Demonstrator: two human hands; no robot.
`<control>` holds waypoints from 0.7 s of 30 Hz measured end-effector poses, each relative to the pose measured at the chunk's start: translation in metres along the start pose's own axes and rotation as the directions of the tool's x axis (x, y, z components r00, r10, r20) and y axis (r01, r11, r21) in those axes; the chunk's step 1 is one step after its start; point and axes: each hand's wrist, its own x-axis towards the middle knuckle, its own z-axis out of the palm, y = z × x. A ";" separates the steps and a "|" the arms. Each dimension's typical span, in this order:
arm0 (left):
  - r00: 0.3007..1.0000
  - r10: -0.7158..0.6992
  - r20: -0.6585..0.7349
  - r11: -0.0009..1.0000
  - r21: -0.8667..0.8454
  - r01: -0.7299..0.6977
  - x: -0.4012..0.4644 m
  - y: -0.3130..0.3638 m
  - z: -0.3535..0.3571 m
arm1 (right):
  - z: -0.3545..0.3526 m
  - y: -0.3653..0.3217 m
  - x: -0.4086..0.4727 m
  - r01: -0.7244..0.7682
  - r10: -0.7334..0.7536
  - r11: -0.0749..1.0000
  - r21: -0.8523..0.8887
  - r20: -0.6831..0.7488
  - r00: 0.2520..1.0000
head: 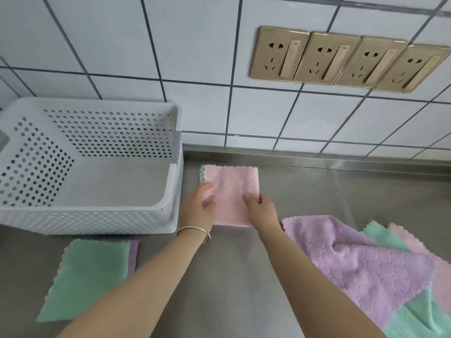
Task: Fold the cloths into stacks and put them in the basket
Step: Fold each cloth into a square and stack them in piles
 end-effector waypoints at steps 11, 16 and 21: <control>0.999 0.003 0.033 0.963 0.270 -0.012 0.034 -0.039 0.029 | 0.029 0.019 0.046 -0.076 0.065 0.970 -0.230 -0.056 0.996; 0.999 0.022 0.041 0.917 0.398 -0.037 0.027 -0.036 0.024 | 0.016 0.031 0.021 0.055 -0.068 0.991 -0.126 -0.108 0.992; 0.936 0.350 0.027 0.743 0.600 -0.295 -0.014 -0.038 0.031 | -0.050 0.127 -0.045 0.274 -0.541 0.781 -0.561 -0.389 0.746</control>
